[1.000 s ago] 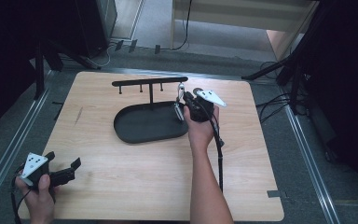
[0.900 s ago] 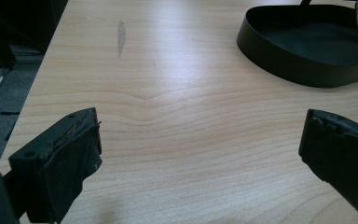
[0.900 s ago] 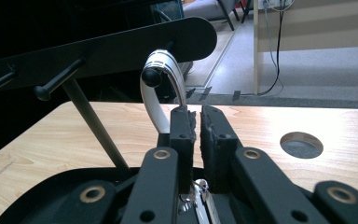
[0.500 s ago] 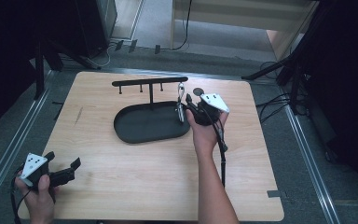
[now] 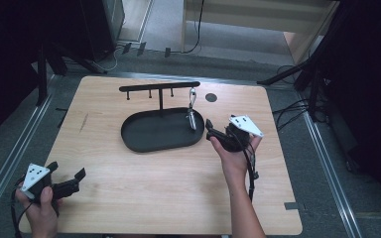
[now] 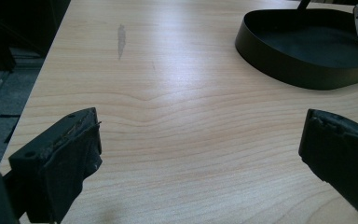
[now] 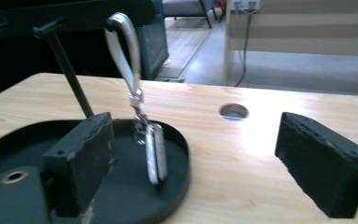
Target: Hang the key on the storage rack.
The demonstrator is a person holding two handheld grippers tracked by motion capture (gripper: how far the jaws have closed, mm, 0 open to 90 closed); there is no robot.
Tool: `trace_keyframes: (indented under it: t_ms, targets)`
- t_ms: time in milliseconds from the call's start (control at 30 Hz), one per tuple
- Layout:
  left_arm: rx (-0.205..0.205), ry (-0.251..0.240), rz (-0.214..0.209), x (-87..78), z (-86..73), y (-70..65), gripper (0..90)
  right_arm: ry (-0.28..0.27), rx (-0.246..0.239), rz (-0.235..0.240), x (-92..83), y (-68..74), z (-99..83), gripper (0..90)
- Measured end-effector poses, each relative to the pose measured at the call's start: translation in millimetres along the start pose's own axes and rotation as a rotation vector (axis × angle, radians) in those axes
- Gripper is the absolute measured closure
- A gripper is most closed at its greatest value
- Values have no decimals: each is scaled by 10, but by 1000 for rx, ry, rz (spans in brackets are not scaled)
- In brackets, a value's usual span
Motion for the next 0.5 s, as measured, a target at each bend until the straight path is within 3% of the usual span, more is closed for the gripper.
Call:
trace_keyframes:
  t_ms: [33, 133, 333, 433, 500]
  targets:
    - [2, 1, 2, -1, 0, -1, 0, 2, 4, -13, -87, -68, -65, 29]
    - [4, -2, 2, -2, 0, -1, 0, 3, -2, -30, -172, -147, -145, 0]
    - [3, -3, 6, -1, 0, -3, 0, -4, 52, -54, -436, -487, -488, 0]
    - [5, -6, 9, -3, -1, -9, 0, -3, 64, -68, -494, -587, -593, 0]
    - [7, -3, 10, -3, -3, -12, 0, -1, 88, -87, -582, -738, -745, 0]
Point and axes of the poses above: each handheld gripper's, and its own axes: x roughly forward along the jaws, z roughly out of its top, y roughly to its left, the point moved 4 cm from there along x, roughly forward along the jaws, and after that the axes turned 13 degrees about y, right-handed, at the moved point
